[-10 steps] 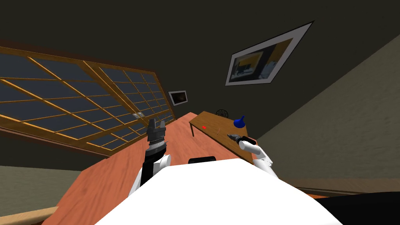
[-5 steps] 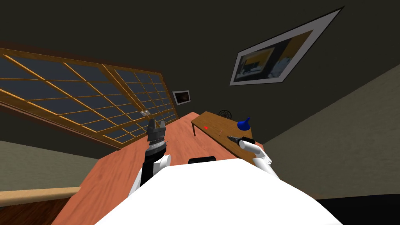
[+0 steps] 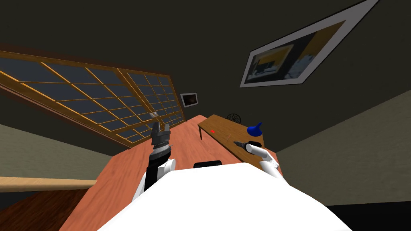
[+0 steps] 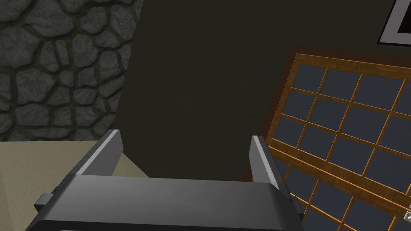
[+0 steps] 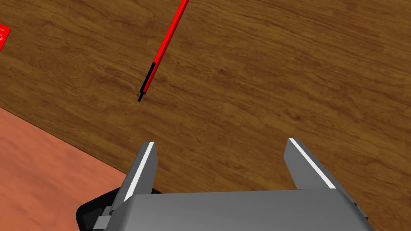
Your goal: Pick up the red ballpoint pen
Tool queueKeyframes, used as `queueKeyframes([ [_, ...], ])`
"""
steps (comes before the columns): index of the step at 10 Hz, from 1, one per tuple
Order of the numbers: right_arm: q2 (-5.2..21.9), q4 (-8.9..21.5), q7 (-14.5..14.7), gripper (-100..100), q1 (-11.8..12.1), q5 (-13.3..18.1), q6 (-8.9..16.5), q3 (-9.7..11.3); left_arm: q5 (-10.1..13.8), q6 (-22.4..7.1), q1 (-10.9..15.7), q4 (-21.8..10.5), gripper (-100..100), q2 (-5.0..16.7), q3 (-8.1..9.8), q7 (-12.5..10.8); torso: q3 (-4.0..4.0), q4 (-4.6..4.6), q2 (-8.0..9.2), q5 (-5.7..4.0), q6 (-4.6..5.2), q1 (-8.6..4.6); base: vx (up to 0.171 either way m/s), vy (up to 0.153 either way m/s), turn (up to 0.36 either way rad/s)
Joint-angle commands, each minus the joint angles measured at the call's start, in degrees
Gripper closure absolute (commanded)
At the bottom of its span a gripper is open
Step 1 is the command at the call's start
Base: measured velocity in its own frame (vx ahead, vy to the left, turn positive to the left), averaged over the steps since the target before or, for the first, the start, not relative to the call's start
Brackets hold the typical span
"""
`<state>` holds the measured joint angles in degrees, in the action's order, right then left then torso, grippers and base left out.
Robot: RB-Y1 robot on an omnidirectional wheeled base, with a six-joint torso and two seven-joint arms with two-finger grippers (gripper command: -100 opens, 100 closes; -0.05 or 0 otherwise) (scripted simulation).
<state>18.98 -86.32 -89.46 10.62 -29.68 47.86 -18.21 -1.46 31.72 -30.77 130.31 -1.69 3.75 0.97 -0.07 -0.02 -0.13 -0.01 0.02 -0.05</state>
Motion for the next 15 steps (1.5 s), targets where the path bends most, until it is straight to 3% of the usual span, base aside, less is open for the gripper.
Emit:
queueKeyframes([
  [1,0.14,1.36,-2.86,-100,-0.79,-0.06,1.59,0.09,0.00,0.00,0.00,0.00,0,0.00,0.00,0.00,0.00,0.00,0.00,0.00,0.00,0.00,0.018,-0.021,0.129],
  [2,0.14,1.36,-3.74,-100,-0.79,-0.06,1.59,0.09,0.00,0.00,-0.01,0.00,0,0.00,0.01,0.00,-0.01,-0.01,0.00,0.00,0.04,-0.02,0.009,-0.012,-0.009],
  [3,0.86,3.65,-5.72,-100,-1.75,-0.82,4.21,0.17,0.00,0.00,-0.01,0.00,0,0.00,0.01,0.00,0.01,0.00,0.02,0.00,0.06,0.01,0.020,-0.011,0.232],
  [5,0.86,3.65,-7.86,-100,-1.75,-0.82,4.21,0.17,0.00,0.00,-0.01,0.00,0,0.00,0.01,0.00,-0.02,-0.01,-0.02,0.00,0.05,0.00,0.016,-0.014,0.043],
  [6,1.59,5.88,-10.12,-100,-2.68,-1.47,6.64,0.34,0.00,0.00,-0.01,0.00,0,0.00,0.01,0.00,0.00,0.00,0.02,0.01,0.07,0.02,0.015,-0.011,0.210],
  [7,1.59,5.88,-11.67,-100,-2.68,-1.47,6.64,0.34,0.00,0.00,0.00,0.00,0,0.00,0.00,0.00,0.00,0.00,0.00,0.00,0.00,0.02,0.025,-0.020,0.119],
  [8,2.33,8.02,-13.34,-100,-3.58,-2.02,8.90,0.58,0.00,0.00,-0.01,0.00,0,0.00,0.01,0.00,-0.02,-0.01,-0.02,0.00,0.05,-0.01,0.040,-0.015,0.179],
  [9,2.33,8.02,-15.07,-100,-3.58,-2.02,8.90,0.58,0.00,0.00,-0.01,0.00,0,0.00,0.00,0.00,-0.05,-0.02,-0.08,0.00,0.02,0.00,0.032,-0.017,0.124],
  [10,3.07,10.07,-16.95,-100,-4.44,-2.48,10.96,0.90,0.00,0.00,-0.01,0.00,0,0.00,0.01,0.00,-0.04,-0.02,-0.07,0.00,0.05,0.00,0.037,-0.022,0.169],
  [12,3.07,10.07,-19.19,-100,-4.44,-2.48,10.96,0.90,0.00,0.00,-0.01,0.00,0,0.00,0.01,0.00,-0.04,-0.02,-0.06,0.00,0.06,-0.02,0.018,-0.016,0.053],
  [15,4.51,13.83,-24.52,-100,-6.00,-3.12,14.53,1.69,0.00,0.00,-0.01,0.00,0,0.00,0.01,0.00,-0.02,-0.02,-0.03,0.00,0.07,0.02,0.026,-0.016,0.154],
])
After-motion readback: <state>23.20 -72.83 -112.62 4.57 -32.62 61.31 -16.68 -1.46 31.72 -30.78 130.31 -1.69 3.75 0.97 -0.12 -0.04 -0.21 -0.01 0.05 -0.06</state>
